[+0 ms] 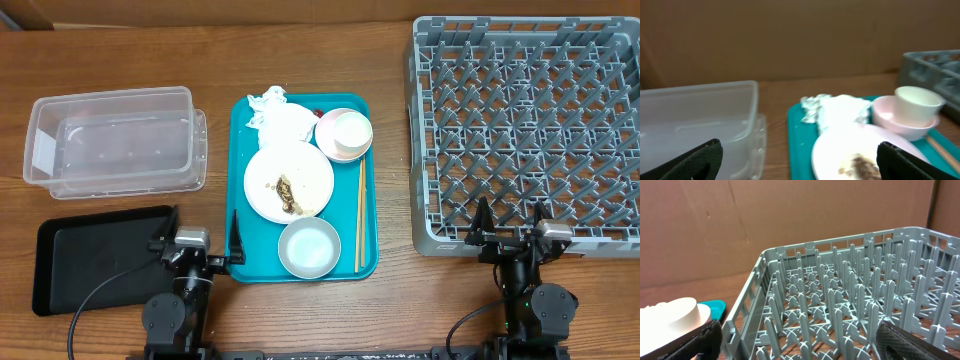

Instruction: Sort waste into correct bins and load items into the dishwasher

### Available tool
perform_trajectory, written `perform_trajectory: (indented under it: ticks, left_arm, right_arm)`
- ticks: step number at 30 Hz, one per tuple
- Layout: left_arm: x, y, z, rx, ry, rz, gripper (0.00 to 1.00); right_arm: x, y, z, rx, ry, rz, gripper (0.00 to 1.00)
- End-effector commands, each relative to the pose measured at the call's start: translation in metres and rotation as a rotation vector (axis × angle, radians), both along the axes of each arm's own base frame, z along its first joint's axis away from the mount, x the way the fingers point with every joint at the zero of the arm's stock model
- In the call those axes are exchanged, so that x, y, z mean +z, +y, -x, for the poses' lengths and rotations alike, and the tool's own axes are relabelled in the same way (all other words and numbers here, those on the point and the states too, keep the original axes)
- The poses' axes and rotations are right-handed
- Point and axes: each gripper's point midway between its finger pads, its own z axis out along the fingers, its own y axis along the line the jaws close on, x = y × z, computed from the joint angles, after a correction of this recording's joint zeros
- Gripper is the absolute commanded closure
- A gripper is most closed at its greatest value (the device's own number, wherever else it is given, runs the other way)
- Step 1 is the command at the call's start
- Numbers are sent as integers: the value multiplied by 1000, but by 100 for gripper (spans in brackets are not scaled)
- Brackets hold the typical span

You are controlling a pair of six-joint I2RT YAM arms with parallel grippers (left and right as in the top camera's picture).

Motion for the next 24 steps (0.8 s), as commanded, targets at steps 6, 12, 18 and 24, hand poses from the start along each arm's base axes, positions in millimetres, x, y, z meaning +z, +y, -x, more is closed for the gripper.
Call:
perform_trajectory:
  ticks: [6,12,18,24]
  left_arm:
    - [46,-60,23,-371,-191,18,0]
    - [88,-65,38,-418,-339,34,0]
    - [129,-63,46,-400,-375,6,0]
    - [157,-67,29,-418,-249,-15,0]
  right_arm:
    - [-2,-1,0,-6,-5,4,0]
    - [-2,-1,0,-6,-5,4,0]
    - [-2,-1,0,-6,-5,4,0]
    - [-2,-1,0,-6,-5,4,0]
